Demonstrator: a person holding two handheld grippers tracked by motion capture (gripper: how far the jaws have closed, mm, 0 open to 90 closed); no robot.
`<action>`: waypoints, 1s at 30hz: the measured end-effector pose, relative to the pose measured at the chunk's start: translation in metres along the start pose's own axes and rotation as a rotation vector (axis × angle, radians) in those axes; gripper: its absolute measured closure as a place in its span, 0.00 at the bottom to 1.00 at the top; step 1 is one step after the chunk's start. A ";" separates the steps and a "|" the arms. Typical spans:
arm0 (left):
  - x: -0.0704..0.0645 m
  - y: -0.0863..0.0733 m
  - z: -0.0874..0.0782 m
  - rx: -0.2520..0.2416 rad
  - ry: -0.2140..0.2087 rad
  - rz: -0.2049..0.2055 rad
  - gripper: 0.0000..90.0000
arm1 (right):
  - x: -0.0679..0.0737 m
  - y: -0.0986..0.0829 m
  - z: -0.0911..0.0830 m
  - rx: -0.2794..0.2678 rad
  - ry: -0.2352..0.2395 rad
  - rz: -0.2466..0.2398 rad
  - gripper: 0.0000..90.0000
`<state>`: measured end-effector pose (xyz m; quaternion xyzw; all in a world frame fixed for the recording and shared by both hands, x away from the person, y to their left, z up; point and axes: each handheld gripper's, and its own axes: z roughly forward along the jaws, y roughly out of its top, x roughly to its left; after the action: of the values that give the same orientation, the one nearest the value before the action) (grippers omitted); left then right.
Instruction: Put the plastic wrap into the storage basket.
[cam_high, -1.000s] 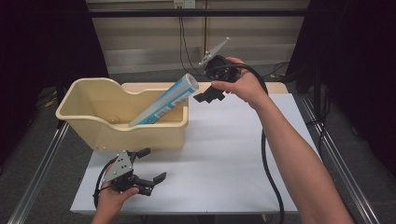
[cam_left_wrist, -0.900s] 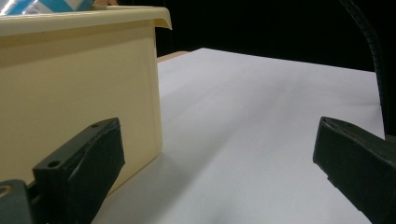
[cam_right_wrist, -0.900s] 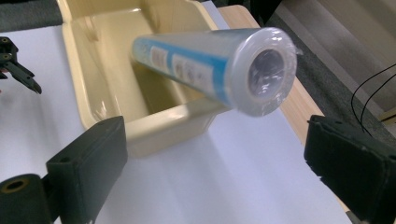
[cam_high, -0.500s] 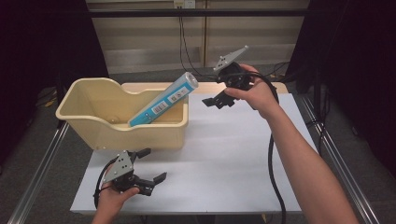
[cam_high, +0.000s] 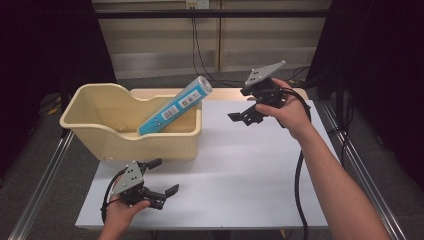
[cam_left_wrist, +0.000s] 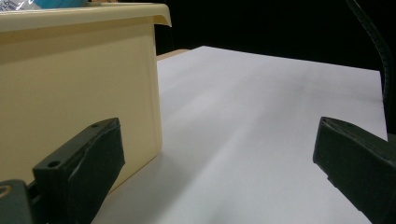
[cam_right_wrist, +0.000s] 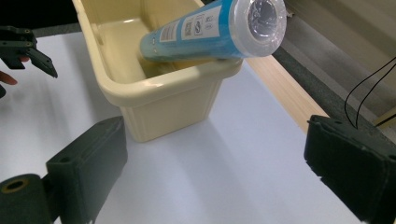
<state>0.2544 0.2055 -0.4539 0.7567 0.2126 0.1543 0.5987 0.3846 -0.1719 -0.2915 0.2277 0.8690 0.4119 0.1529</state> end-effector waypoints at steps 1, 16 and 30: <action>0.000 0.000 0.000 0.000 0.001 0.000 0.02 | 0.000 -0.003 -0.001 -0.004 -0.001 0.002 0.06; 0.001 0.000 0.002 0.005 -0.003 0.004 0.02 | 0.000 -0.039 -0.011 -0.050 -0.020 0.051 0.06; 0.000 0.000 0.002 0.009 -0.001 0.006 0.02 | 0.003 -0.072 -0.018 -0.084 -0.034 0.099 0.07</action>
<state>0.2557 0.2041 -0.4542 0.7601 0.2107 0.1546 0.5950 0.3545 -0.2228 -0.3373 0.2708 0.8358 0.4513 0.1564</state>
